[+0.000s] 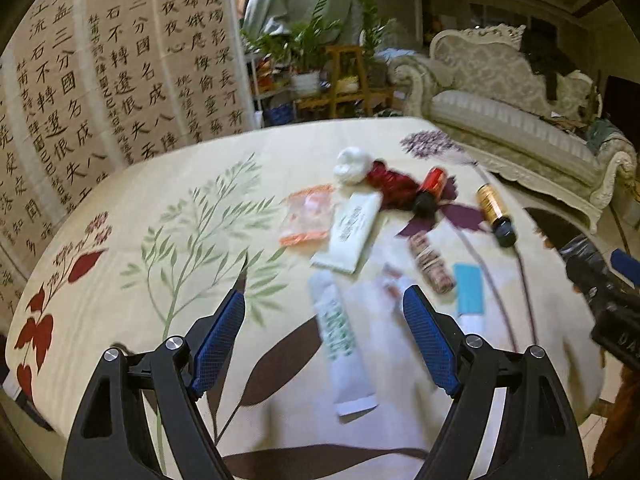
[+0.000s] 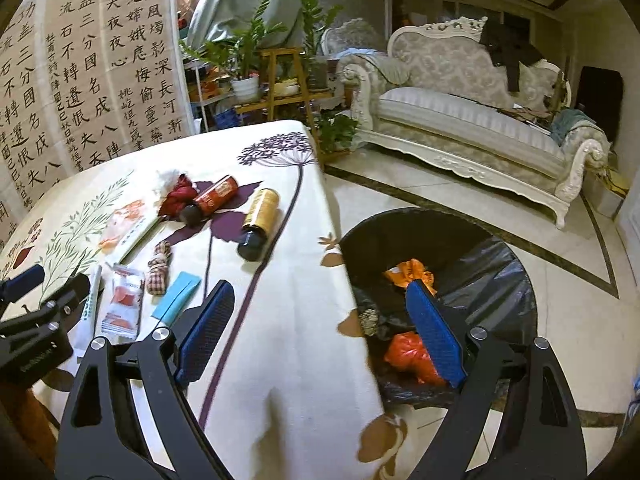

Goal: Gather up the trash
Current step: 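Move both open grippers back over the table items, then grasp the white toothpaste tube with the left gripper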

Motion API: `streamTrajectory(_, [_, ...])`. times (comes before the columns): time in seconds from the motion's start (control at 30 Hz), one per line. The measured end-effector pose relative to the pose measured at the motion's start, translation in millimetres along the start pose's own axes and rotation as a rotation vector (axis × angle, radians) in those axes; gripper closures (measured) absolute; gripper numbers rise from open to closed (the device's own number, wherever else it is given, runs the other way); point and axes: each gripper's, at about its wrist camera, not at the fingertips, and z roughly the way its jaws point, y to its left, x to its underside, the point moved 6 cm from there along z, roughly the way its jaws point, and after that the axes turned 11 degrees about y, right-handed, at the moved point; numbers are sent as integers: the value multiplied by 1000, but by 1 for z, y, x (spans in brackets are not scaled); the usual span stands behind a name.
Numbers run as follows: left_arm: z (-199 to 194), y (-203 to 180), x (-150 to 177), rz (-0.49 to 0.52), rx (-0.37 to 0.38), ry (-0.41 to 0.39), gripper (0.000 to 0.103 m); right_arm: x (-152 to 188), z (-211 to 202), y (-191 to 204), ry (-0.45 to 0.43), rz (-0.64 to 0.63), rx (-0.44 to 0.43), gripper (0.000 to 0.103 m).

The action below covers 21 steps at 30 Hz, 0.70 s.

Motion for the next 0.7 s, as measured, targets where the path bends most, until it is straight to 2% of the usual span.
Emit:
streamTrajectory(0.17, [16, 6, 10, -21, 10, 78, 24, 1, 3, 7, 15, -5, -15, 18])
streamTrajectory(0.33, [25, 5, 16, -23, 54, 130, 45, 1, 3, 13, 18, -17, -23, 18])
streamTrajectory(0.37, [25, 6, 17, -26, 58, 126, 46, 1, 3, 14, 19, -19, -25, 19])
streamTrajectory(0.47, [22, 6, 19, -9, 57, 110, 60, 1, 4, 18, 19, -26, -28, 19])
streamTrajectory(0.53, [20, 6, 19, 3, 55, 100, 80, 0, 4, 22, 22, -32, -31, 19])
streamTrajectory(0.63, [18, 6, 20, 11, 76, 92, 83, 0, 5, 27, 27, -43, -38, 20])
streamTrajectory(0.7, [17, 10, 20, -4, 95, 92, 83, 0, 6, 33, 35, -52, -45, 27])
